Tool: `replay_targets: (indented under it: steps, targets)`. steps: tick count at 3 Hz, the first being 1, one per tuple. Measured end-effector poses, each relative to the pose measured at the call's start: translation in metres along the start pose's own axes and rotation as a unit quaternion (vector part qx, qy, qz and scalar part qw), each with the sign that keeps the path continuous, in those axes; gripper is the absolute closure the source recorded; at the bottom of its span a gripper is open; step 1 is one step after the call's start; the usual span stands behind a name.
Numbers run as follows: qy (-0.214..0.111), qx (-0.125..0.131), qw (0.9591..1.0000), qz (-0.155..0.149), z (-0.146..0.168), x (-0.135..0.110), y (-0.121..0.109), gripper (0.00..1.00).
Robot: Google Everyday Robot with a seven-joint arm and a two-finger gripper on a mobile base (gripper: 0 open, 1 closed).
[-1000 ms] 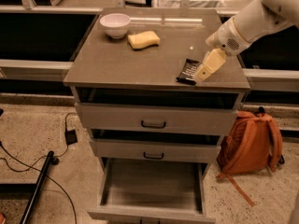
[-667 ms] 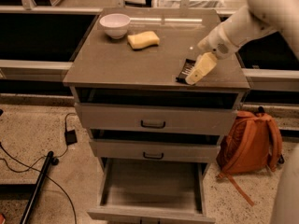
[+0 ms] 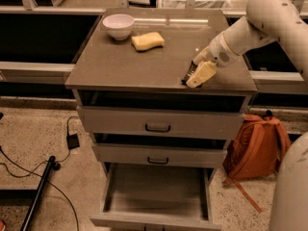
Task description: Place rxbar chocolate into bottom drawer
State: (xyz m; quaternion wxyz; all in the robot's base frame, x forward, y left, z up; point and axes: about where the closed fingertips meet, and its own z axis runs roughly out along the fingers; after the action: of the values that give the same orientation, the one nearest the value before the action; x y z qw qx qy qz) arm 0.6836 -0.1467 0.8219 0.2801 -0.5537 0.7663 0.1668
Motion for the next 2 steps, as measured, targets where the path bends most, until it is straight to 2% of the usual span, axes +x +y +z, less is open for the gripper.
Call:
replay_targets:
  steps: [1, 2]
  targets:
    - [-0.003, -0.015, 0.9997, -0.018, 0.0110, -0.0084, 0.0058, 0.54]
    - [-0.004, -0.020, 0.9996, -0.021, 0.0105, -0.0102, 0.0093, 0.77]
